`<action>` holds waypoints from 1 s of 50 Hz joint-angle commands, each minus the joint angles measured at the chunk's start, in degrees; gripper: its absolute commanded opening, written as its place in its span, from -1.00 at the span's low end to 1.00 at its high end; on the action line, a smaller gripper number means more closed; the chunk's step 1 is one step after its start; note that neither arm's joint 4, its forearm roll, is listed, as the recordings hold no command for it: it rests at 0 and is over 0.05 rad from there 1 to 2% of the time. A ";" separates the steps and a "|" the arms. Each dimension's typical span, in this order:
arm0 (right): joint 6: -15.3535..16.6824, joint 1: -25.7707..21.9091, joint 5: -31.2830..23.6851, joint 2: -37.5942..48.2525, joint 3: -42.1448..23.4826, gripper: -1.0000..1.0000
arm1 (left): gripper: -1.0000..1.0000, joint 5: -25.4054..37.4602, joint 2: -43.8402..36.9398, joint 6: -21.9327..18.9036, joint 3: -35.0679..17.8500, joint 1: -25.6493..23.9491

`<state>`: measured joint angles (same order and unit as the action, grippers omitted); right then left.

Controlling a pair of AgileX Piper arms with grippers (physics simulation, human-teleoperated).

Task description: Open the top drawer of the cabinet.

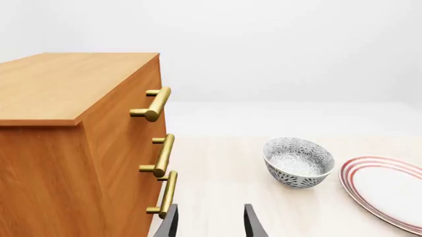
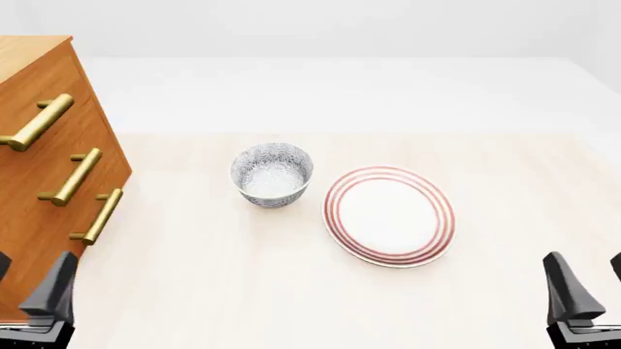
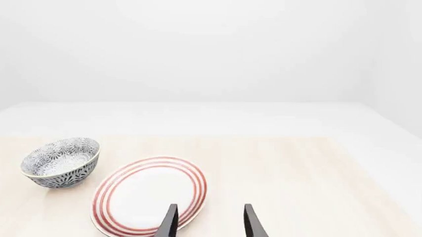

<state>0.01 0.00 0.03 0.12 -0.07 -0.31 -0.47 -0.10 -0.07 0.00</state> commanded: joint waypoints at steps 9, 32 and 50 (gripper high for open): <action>0.35 -0.04 0.04 0.16 -0.13 1.00 | 1.00 -2.74 -3.53 -0.63 -0.11 0.00; 0.34 -0.03 -0.09 0.17 -0.26 1.00 | 1.00 -6.90 -17.07 -17.73 -5.72 -0.58; 0.37 -0.03 0.16 0.37 -0.20 1.00 | 1.00 -6.94 -26.48 -34.37 -10.73 0.29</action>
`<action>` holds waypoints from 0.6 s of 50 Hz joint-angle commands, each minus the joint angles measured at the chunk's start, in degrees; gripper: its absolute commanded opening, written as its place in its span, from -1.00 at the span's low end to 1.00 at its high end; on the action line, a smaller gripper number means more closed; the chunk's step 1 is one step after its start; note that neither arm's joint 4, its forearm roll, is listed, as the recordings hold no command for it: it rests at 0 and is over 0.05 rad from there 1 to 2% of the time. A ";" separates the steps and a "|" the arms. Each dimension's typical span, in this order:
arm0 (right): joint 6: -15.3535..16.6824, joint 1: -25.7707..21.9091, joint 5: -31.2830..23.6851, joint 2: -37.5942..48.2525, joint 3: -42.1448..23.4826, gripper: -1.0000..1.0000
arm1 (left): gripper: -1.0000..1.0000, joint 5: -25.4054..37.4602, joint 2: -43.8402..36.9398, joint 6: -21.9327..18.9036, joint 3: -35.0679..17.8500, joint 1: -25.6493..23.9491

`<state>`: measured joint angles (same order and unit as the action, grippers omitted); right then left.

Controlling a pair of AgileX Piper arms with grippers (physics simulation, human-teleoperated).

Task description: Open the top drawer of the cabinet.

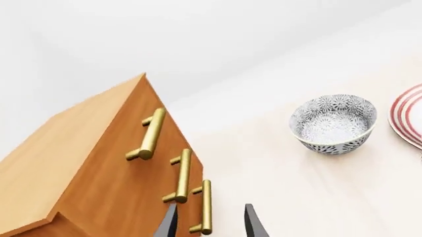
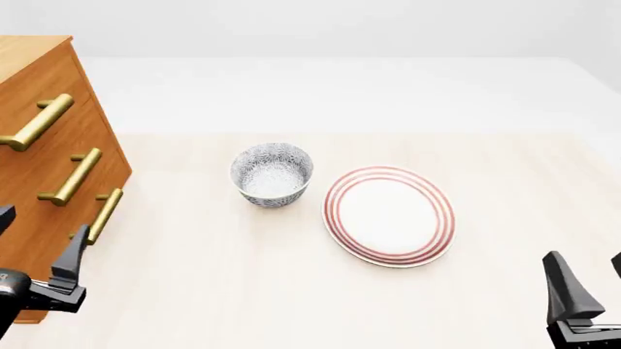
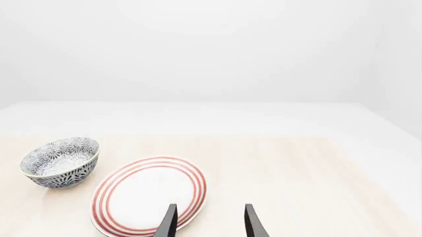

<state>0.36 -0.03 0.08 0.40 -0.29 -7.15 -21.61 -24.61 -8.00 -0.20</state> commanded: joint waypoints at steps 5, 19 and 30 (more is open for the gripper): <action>0.00 0.00 0.12 0.07 0.05 1.00 | 1.00 3.52 -3.38 -11.25 -5.21 1.64; -0.01 0.01 -0.06 -0.13 0.06 1.00 | 1.00 2.59 -5.39 -22.76 -5.64 2.25; 0.00 0.00 -0.06 -0.12 0.06 1.00 | 1.00 4.10 -7.58 -27.09 -9.25 0.89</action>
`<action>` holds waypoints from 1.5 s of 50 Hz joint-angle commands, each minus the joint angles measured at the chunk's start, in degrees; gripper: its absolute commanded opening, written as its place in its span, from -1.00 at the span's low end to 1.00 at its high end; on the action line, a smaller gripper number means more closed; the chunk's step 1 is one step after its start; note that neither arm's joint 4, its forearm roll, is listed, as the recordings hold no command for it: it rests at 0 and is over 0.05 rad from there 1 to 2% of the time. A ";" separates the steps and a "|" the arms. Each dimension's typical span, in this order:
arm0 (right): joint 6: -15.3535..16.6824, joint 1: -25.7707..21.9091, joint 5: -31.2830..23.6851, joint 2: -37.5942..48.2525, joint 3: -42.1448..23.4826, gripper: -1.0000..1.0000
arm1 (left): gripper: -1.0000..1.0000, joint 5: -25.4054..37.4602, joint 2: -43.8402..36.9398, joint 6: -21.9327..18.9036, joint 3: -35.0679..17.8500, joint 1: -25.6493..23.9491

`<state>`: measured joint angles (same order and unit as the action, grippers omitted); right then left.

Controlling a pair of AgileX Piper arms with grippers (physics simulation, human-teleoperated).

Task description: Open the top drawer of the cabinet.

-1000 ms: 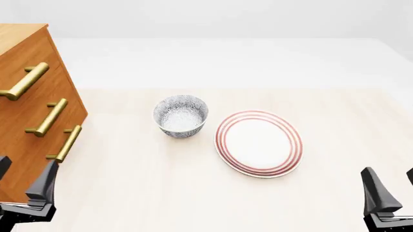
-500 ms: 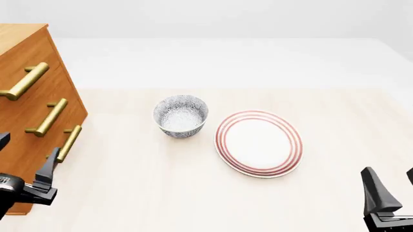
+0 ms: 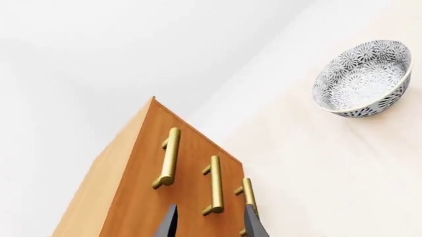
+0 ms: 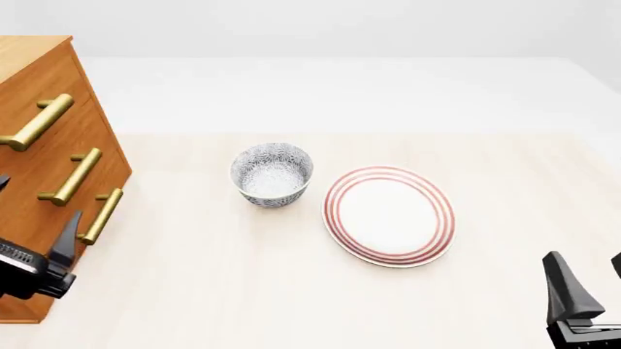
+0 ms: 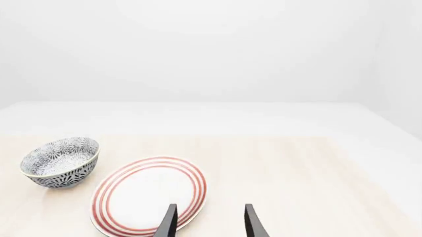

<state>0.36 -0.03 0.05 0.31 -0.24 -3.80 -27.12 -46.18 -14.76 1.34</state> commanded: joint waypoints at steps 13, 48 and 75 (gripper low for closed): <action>0.00 0.00 -0.03 -0.04 0.00 1.00 | 1.00 -0.22 -6.18 -12.16 -4.22 -1.41; -0.01 0.00 -0.03 -0.03 0.00 1.00 | 1.00 -6.24 -11.49 -28.37 -4.76 2.31; -0.01 0.00 -0.03 -0.04 0.00 1.00 | 1.00 -11.13 -17.80 -31.30 -7.38 5.08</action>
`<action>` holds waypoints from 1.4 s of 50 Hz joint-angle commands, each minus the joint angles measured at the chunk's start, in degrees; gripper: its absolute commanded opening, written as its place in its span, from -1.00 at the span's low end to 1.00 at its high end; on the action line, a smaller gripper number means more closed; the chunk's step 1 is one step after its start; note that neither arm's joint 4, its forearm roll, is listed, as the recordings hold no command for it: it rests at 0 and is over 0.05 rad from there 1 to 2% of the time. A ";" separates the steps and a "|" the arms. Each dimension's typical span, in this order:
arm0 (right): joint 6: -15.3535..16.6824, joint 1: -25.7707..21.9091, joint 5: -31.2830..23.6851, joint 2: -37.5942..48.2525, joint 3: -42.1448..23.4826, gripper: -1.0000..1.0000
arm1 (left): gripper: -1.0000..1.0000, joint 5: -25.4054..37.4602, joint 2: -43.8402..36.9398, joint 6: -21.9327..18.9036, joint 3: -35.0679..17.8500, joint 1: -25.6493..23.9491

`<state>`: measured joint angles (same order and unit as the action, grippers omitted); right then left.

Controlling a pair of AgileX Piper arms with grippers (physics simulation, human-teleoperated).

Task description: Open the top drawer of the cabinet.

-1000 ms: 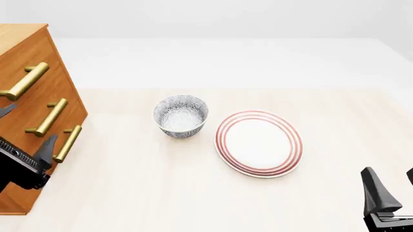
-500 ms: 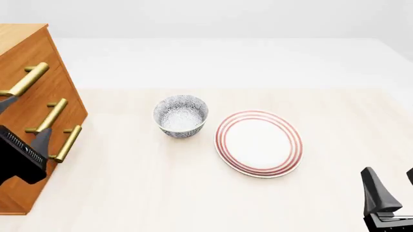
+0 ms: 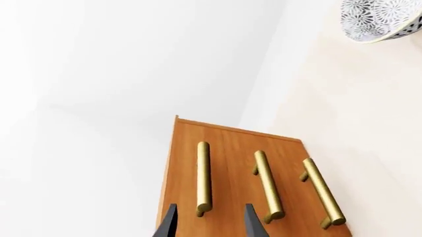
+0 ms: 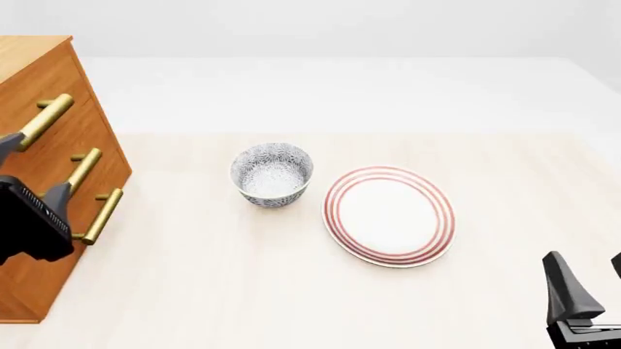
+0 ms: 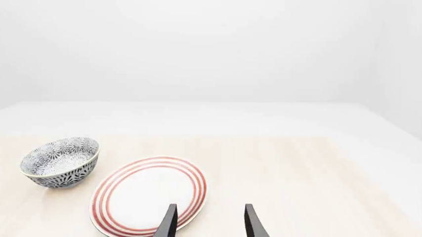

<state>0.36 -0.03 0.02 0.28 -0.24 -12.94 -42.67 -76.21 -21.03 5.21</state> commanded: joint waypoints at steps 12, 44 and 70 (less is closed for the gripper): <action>0.00 0.01 0.00 0.00 0.00 1.00 | 1.00 -6.89 -7.86 -1.29 -0.99 3.04; -0.01 0.00 0.01 -0.01 0.00 1.00 | 1.00 -11.49 -15.80 -0.83 -4.77 8.16; 0.00 0.00 0.00 -0.01 0.00 1.00 | 1.00 -16.58 -23.18 -1.24 -7.38 10.62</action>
<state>0.36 -0.03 0.03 0.28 -0.24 -27.53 -62.96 -77.28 -27.34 14.78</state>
